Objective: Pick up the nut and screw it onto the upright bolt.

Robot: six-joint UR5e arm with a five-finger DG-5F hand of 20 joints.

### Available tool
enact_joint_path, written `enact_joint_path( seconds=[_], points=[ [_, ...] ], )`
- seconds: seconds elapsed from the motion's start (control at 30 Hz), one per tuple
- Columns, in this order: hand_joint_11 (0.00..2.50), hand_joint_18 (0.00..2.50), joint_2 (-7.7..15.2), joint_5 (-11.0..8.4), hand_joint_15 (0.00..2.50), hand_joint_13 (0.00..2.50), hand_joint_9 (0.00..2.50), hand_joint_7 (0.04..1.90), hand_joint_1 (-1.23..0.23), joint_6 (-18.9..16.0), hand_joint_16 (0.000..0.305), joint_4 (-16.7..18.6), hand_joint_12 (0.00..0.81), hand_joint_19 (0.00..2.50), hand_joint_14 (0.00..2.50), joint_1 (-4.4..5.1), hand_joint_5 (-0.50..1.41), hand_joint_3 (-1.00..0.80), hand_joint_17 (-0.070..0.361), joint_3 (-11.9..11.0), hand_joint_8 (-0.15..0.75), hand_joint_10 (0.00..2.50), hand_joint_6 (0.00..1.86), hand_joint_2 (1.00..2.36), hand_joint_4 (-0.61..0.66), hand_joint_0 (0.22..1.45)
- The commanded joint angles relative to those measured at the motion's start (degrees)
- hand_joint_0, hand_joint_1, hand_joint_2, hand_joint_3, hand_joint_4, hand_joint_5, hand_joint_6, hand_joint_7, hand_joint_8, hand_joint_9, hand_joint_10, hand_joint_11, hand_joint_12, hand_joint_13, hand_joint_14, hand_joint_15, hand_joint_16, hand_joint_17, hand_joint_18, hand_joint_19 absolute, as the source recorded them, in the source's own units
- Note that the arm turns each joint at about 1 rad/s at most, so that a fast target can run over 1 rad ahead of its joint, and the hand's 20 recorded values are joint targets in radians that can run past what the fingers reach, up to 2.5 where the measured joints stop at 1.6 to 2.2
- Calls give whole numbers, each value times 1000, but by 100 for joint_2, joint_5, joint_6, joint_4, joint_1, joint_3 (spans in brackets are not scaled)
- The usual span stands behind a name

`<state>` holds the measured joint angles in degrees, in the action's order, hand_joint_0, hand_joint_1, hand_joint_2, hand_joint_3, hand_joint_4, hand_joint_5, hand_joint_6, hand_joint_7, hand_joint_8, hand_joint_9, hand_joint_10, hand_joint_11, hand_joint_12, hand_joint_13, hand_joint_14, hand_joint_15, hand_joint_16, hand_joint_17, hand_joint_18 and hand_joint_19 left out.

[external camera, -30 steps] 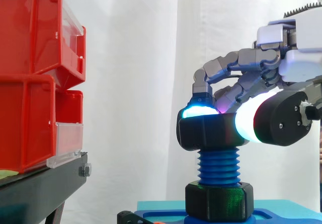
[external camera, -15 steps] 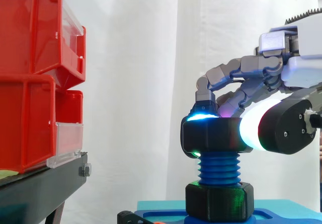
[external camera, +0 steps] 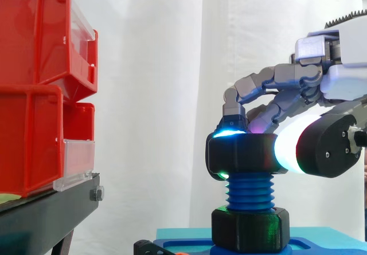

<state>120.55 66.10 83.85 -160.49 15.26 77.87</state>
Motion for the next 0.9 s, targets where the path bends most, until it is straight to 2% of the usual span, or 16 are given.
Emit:
enact_joint_path(
  seconds=[0.0, 0.5, 0.87],
  points=[
    [95, 481, 4, 8, 0, 524, 582, 1187, -556, 0, 47, 0, 372, 44, 0, -6, -171, -500, 105, 9, 323, 3, 640, 1000, 304, 532],
    [95, 479, -5, 202, 0, 520, 580, 1188, -558, 0, 47, -44, 372, 46, 0, -67, -172, -500, 105, 0, 325, 3, 638, 1000, 303, 531],
    [86, 476, 4, 228, 0, 512, 575, 1274, -566, 0, 47, -44, 375, 44, 0, -67, -162, -500, 106, 9, 325, 3, 562, 1000, 311, 524]
  ],
)
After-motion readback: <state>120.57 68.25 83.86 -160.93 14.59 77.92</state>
